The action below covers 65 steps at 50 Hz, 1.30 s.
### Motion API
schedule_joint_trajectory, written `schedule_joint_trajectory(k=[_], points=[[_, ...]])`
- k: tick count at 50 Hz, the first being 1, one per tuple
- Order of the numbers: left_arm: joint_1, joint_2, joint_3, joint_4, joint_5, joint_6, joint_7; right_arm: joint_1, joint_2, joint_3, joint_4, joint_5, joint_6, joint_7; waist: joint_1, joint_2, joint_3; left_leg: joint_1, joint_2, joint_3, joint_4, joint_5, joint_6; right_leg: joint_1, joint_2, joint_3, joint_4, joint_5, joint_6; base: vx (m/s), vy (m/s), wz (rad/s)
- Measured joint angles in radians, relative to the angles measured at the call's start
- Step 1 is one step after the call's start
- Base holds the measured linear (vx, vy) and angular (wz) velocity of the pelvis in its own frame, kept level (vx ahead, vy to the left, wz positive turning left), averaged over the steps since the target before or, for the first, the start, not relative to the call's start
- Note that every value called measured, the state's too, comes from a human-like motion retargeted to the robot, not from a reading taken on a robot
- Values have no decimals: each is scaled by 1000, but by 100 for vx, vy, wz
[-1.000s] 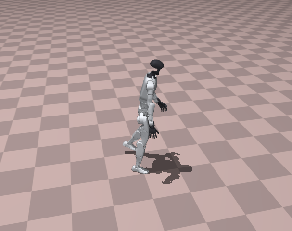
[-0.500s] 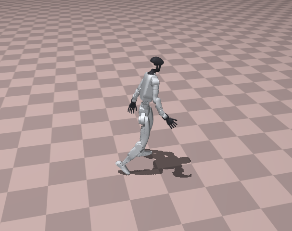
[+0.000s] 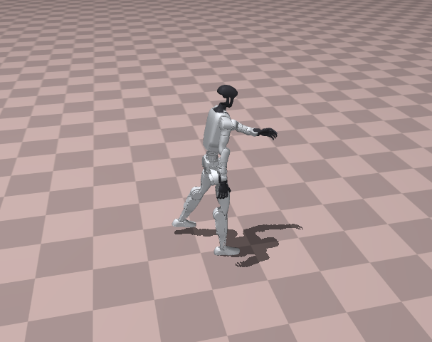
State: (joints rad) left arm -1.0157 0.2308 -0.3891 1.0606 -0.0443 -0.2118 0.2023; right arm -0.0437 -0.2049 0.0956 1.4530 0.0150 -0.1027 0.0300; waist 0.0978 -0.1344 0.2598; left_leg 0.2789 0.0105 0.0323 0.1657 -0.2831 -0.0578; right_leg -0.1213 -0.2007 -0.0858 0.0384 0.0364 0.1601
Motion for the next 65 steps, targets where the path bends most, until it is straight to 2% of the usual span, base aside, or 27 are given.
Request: schedule_joint_trajectory(k=[3, 7, 10, 12, 15, 17, 20, 24, 28, 30, 33, 36, 40, 44, 47, 50, 52, 55, 58, 62, 65], points=[[133, 6, 63, -108, -65, 13, -13, -112, -24, 34, -4, 76, 4, -33, 0, 2, 19, -67, -18, 4, 241, 26, 6, 57, -18, 22, 28, -52, -11, 50, -19, -41], [389, 26, 115, -175, -43, 55, -87, -227, -49, 20, -87, 123, 8, -86, 4, 14, -11, -267, 4, 77, 613, 39, 30, 73, -24, 51, 47, -93, -31, 46, -11, -39], [579, 35, 147, -102, 51, 66, -107, -292, -56, 12, -205, 162, -39, -156, 33, 17, -26, -343, 34, 178, 684, -14, 74, 77, -26, 88, 64, -119, -29, 47, -2, -65], [688, 27, 175, 6, 68, 69, -101, -321, -56, 15, -297, 189, -81, -215, 53, 14, -24, -367, 35, 224, 635, -47, 82, 85, -33, 109, 76, -135, -20, 46, 5, -53], [837, 8, 230, 207, -22, 35, -79, -334, -56, 28, -437, 237, -165, -327, 58, 37, -22, -445, 75, 257, 595, -66, 38, 101, -17, 100, 125, -186, -12, 45, 9, -33], [881, 8, 278, 347, -76, 44, -96, -363, -54, 40, -499, 252, -179, -324, 108, 27, -3, -381, 46, 290, 267, -21, 73, 106, -12, 142, 108, -176, 1, 41, 9, -90], [956, 19, 329, 499, -167, 25, -112, -379, -60, 58, -561, 268, -214, -327, 146, 41, 20, -325, 53, 364, -103, 100, 63, 147, 14, 157, 75, -178, 13, 41, 18, -52], [1082, 31, 345, 541, -206, 1, -150, -344, -75, 88, -569, 257, -228, -296, 169, 46, 24, -310, 65, 396, -248, 194, 30, 195, 31, 162, 66, -192, 10, 43, 24, -26], [1161, 47, 343, 497, -154, -21, -218, -259, -76, 86, -509, 220, -226, -224, 180, 29, 18, -256, 61, 382, -224, 134, 31, 230, 27, 168, 113, -199, -1, 45, 28, -5], [1164, 61, 342, 476, -125, -35, -243, -203, -65, 65, -457, 203, -226, -193, 181, 25, 15, -231, 68, 377, -194, 93, 28, 221, 34, 162, 199, -193, -14, 45, 29, 12], [1110, 85, 330, 474, -81, -33, -242, -114, -39, 25, -361, 169, -210, -164, 181, 16, -9, -218, 74, 363, -165, 56, 27, 118, 48, 136, 423, -195, -24, 40, 26, 18], [995, 108, 314, 496, -39, -19, -204, -36, -12, -10, -252, 125, -181, -143, 161, -1, -29, -215, 68, 335, -142, 27, 11, 35, 44, 84, 496, -245, -26, 37, 19, 46], [785, 127, 272, 509, -6, -8, -172, 42, 14, -25, -109, 74, -133, -68, 100, -24, -28, -194, 44, 271, -122, 0, -5, 24, 56, 43, 297, -200, -15, 37, 11, 92], [562, 139, 221, 461, -4, -13, -190, 86, 24, -15, -24, 21, -88, 36, 28, -52, -6, -147, 12, 203, -123, -21, -6, 22, 74, 95, 37, -117, 15, 36, 4, 94], [402, 144, 162, 401, -15, -31, -193, 102, 24, -18, -11, 1, -71, 82, -9, -68, 9, -109, -4, 169, -132, -34, 4, -25, 68, 85, -45, 6, 41, 36, 0, 61], [263, 140, 86, 337, -30, -47, -166, 114, 16, -31, -39, -7, -63, 80, -37, -71, 13, -73, -12, 139, -144, -45, 16, -64, 49, 4, -97, 151, 54, 39, -3, 50], [196, 137, 43, 294, -26, -49, -139, 121, 7, -36, -68, -10, -60, 62, -54, -64, 9, -47, -11, 120, -151, -54, 8, -73, 37, -66, -123, 170, 59, 43, -6, 50], [111, 126, -3, 222, -15, -45, -87, 105, -8, -51, -115, -6, -54, 21, -76, -47, 8, -20, -8, 83, -155, -60, -7, -69, 20, -122, -126, 157, 59, 45, -10, 54], [109, 113, -4, 125, -32, -55, -38, 58, -30, -57, -135, 25, -60, -24, -85, -19, 1, -8, -5, 49, -128, -42, -5, -36, 11, -141, -107, 101, 34, 48, -13, 34], [254, 91, 45, -22, -84, -67, -22, -63, -78, -20, -97, 105, -76, -59, -76, 19, 9, -24, -6, 40, 22, -7, 11, 16, -3, -130, -41, 1, 20, 50, -17, -12], [441, 77, 85, -81, -70, -51, -83, -174, -114, 24, -36, 139, -79, -64, -62, 28, -4, -122, -23, 65, 252, -51, 21, 7, -31, -102, 58, -75, 39, 48, -15, -48]])
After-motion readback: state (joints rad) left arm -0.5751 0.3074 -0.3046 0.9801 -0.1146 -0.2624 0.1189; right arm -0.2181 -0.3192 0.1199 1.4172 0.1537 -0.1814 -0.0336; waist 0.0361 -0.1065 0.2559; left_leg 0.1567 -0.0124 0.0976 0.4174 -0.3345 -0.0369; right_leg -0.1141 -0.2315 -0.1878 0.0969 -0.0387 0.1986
